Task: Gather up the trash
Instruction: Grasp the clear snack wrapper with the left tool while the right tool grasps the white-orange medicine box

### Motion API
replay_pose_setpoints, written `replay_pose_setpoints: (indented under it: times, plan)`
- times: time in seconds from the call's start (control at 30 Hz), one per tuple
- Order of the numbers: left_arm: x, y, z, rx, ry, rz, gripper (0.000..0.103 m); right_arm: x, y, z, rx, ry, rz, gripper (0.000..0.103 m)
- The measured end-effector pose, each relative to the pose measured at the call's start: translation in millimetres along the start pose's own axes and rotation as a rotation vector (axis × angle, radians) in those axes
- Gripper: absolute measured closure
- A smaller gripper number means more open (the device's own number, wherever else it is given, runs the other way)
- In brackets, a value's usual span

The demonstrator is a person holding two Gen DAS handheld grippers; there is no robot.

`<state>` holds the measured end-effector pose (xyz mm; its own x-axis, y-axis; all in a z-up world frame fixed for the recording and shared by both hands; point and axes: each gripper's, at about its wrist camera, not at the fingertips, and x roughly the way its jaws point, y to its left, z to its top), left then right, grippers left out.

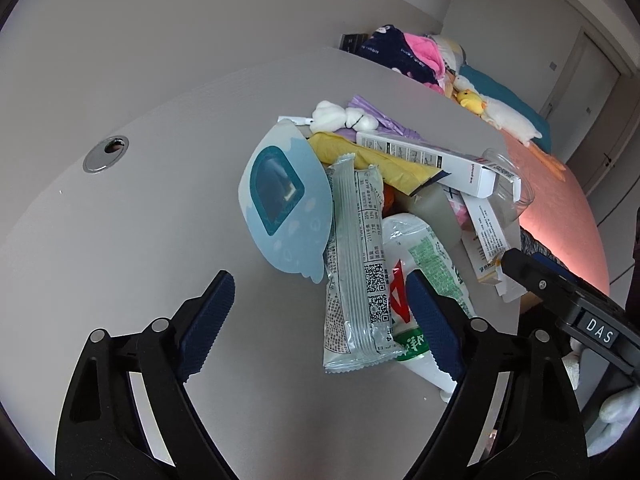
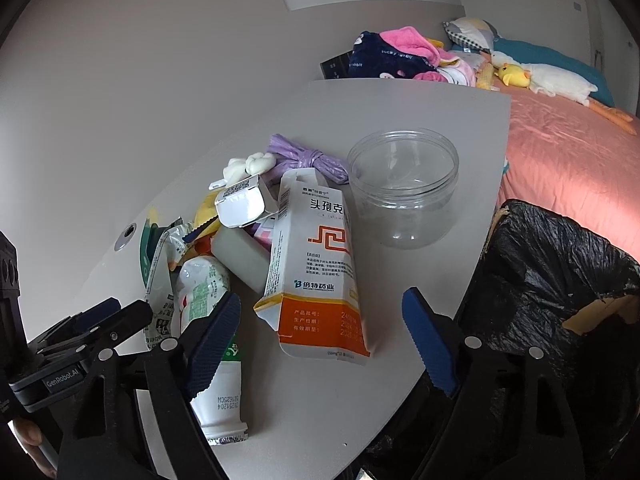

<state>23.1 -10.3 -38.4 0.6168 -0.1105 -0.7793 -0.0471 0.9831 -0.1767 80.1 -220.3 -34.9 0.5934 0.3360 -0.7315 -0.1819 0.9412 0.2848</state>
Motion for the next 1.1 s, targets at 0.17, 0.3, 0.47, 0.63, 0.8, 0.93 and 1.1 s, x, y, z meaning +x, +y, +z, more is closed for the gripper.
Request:
replay_pose_setpoints:
  times: [0.17,0.3,0.47,0.63,0.8,0.93,1.1]
  plan:
    - [10.1,0.5,3.1,-0.017,0.020,-0.022,0.021,11.3,-4.6,7.0,0.030,0.013,0.027,0.019]
    - [14.6,1.1,6.1,-0.024,0.024,-0.029,0.021,19.8,-7.9,10.5,0.041,0.019,0.023,0.019]
    - [21.7,7.1,4.7,-0.074,0.031,-0.058,0.022,30.9,-9.6,11.9,0.048,0.032,0.014,0.026]
    - [23.5,3.7,5.0,-0.047,0.029,-0.042,0.022,40.3,-11.9,11.8,0.055,0.043,0.030,0.039]
    - [28.1,7.6,7.5,-0.069,0.054,-0.078,0.048,37.3,-6.4,10.4,0.019,0.021,0.013,0.054]
    - [29.6,15.5,5.2,-0.115,0.058,-0.126,0.072,31.8,-2.0,7.8,-0.002,-0.006,0.007,0.059]
    - [14.5,9.7,7.3,-0.075,-0.009,-0.112,0.075,17.7,-1.3,9.5,-0.006,-0.048,0.019,0.060]
